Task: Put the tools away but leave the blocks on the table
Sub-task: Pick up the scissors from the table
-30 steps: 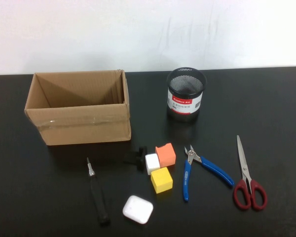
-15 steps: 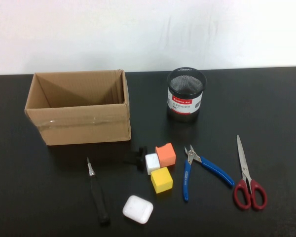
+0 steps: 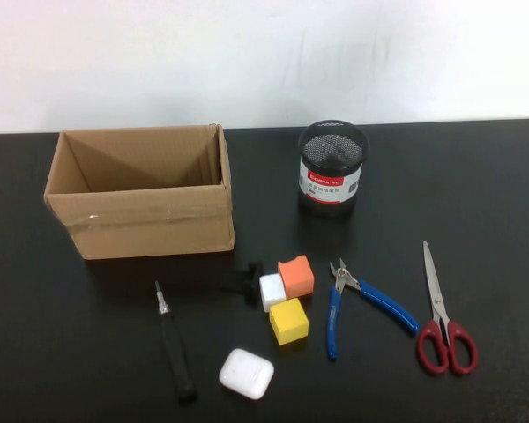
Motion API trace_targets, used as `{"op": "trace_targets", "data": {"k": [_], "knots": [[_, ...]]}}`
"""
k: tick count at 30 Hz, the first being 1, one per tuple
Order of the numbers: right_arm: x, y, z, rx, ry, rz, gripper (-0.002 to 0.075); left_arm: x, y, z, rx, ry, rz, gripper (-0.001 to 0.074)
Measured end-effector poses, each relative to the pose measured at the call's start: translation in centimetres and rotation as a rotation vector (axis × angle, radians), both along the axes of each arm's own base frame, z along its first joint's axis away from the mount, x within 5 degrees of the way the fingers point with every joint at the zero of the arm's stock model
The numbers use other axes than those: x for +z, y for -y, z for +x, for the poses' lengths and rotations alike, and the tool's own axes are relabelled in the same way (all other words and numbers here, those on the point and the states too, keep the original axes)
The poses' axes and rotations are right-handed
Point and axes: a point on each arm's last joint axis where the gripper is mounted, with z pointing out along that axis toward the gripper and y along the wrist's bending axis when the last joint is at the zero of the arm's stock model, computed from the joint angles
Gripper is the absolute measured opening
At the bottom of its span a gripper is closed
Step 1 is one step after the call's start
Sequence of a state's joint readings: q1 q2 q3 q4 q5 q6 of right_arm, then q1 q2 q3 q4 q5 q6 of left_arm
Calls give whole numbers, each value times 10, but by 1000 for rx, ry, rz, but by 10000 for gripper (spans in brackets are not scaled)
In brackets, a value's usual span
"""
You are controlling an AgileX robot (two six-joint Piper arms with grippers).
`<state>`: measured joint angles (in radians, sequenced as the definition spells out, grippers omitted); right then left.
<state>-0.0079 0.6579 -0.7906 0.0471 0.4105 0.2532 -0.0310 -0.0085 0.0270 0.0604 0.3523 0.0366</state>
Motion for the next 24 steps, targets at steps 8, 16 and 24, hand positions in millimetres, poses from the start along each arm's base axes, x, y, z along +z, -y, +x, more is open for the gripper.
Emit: {"op": "trace_targets", "data": {"k": [8,16,24], "knots": [[-35,-15,40,189,-264,-43,-6,0,0,0,0,0,0,0],[-47,-37,83,411,-522,-120,-5,0,0,0,0,0,0,0],[-58,-64,127,441,-731,-201,155,0,0,0,0,0,0,0]]}}
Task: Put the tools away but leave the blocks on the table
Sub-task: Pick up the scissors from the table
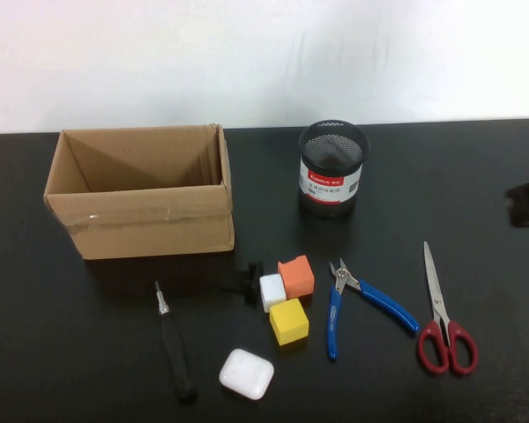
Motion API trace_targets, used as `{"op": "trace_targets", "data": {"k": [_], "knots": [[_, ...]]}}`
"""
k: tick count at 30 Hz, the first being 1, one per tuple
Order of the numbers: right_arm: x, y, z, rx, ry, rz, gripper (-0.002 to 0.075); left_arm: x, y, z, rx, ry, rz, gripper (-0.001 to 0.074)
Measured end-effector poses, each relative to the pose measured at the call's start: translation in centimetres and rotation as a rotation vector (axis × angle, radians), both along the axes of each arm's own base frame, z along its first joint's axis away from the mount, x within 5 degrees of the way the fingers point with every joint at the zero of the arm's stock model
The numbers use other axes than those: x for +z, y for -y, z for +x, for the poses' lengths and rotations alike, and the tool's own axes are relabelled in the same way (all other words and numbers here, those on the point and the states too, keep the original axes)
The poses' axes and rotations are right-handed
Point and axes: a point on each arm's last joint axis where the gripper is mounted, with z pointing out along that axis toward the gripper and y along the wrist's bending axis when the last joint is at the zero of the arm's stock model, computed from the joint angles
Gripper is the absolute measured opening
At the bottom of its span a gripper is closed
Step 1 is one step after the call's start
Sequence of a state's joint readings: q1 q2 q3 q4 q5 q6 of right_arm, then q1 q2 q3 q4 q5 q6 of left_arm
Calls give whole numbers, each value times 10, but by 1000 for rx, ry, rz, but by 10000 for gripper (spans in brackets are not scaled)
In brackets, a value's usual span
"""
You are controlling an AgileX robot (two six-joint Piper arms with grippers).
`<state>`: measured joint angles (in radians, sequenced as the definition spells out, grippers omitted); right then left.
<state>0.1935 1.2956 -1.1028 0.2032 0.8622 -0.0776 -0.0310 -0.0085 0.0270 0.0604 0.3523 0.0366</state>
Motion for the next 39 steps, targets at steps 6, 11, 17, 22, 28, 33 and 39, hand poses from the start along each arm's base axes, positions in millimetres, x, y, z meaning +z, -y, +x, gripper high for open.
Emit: {"op": "trace_targets", "data": {"k": [6,11,17,22,28,33,39], "knots": [[-32,-23,24,14,-123,-16,298,0,0,0,0,0,0,0],[-65,-30,42,-37,-223,-88,298,0,0,0,0,0,0,0],[-91,-36,63,-72,-281,-135,298,0,0,0,0,0,0,0],[-112,-42,78,-77,-311,-134,298,0,0,0,0,0,0,0],[-135,-48,89,-95,-324,-95,298,0,0,0,0,0,0,0],[-150,-50,93,-104,-343,-90,298,0,0,0,0,0,0,0],[-161,-50,94,-103,-374,-104,269,0,0,0,0,0,0,0]]}}
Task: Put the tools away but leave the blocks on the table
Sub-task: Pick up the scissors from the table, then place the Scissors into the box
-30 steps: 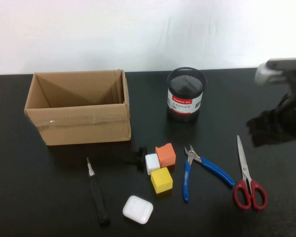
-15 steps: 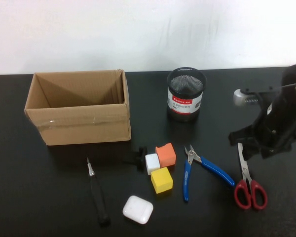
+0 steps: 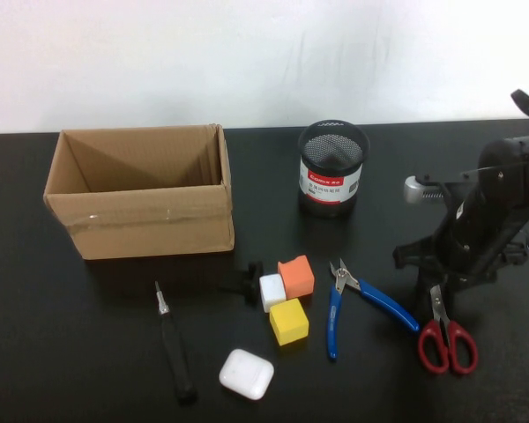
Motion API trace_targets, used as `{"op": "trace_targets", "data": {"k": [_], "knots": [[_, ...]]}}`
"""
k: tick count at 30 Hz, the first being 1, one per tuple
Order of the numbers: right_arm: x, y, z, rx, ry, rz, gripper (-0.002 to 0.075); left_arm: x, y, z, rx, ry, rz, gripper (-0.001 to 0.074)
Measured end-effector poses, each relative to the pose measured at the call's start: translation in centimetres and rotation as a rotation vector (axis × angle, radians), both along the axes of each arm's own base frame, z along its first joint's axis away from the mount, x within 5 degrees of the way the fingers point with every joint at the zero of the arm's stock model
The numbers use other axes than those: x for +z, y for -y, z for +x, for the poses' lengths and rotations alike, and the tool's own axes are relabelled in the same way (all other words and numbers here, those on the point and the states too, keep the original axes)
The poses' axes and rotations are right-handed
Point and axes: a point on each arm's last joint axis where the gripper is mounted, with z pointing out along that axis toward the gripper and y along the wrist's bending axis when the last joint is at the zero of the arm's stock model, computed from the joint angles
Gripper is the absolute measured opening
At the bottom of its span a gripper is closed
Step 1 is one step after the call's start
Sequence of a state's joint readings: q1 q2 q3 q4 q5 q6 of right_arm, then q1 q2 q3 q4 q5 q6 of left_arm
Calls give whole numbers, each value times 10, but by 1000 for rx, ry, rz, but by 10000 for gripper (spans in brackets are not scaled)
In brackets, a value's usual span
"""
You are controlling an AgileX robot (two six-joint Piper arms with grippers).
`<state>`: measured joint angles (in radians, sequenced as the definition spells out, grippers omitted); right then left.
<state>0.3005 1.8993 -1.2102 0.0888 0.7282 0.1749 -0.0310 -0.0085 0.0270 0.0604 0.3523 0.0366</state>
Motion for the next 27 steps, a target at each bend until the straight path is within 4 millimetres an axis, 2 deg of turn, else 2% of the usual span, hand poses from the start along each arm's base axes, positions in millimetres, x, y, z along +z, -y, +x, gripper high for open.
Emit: {"op": "trace_targets", "data": {"k": [3,6,10,13,18,24,27], "knots": [[-1,0,0,1,-6,-3,146,0,0,0,0,0,0,0],[-1,0,0,1,-8,-4,-11,0,0,0,0,0,0,0],[0,2,-1,13,-4,-20,-7,0,0,0,0,0,0,0],[11,3,-1,24,43,-25,-7,0,0,0,0,0,0,0],[50,4,-1,19,214,22,-7,0,0,0,0,0,0,0],[118,3,-14,56,505,106,-7,0,0,0,0,0,0,0],[148,-8,-25,125,655,134,-7,0,0,0,0,0,0,0]]}}
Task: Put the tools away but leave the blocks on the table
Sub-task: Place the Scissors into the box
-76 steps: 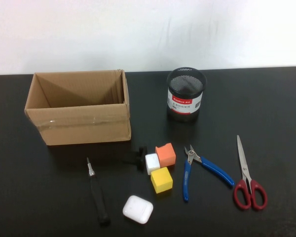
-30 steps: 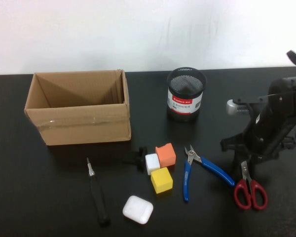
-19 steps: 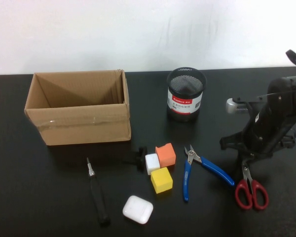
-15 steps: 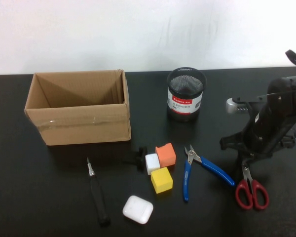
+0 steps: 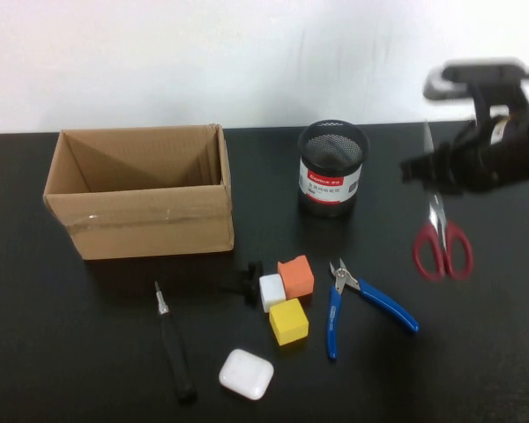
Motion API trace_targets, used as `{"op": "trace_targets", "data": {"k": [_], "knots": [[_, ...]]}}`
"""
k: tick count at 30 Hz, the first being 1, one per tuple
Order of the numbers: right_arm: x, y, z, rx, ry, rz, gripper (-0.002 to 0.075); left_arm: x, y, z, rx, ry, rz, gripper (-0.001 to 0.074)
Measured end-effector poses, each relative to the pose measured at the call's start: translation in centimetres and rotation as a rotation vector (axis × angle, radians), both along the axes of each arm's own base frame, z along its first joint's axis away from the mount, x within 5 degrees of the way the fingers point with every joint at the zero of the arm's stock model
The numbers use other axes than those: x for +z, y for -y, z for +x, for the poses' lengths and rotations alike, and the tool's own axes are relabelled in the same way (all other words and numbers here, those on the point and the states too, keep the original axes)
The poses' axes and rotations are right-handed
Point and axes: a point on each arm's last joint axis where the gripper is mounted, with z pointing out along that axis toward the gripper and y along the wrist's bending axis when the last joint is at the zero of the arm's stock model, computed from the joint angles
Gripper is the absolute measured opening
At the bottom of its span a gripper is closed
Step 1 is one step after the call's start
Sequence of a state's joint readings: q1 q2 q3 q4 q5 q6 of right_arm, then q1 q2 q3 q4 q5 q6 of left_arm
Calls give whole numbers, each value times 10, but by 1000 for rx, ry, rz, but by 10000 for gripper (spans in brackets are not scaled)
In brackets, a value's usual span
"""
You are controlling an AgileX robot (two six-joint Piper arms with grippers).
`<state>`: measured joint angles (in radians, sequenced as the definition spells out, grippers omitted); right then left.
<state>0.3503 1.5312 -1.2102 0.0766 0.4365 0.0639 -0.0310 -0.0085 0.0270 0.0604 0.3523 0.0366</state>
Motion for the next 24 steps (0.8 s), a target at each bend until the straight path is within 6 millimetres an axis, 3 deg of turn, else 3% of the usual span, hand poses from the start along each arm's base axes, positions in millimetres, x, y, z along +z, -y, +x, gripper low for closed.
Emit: {"op": "trace_targets", "data": {"k": [4,12,18,24], "knots": [[30,-24,-12,85,212,51,-7,0,0,0,0,0,0,0],[55,-86,-32,263,563,164,-7,0,0,0,0,0,0,0],[56,-119,-39,329,740,243,-7,0,0,0,0,0,0,0],[52,-144,-32,354,852,295,-6,0,0,0,0,0,0,0]]}}
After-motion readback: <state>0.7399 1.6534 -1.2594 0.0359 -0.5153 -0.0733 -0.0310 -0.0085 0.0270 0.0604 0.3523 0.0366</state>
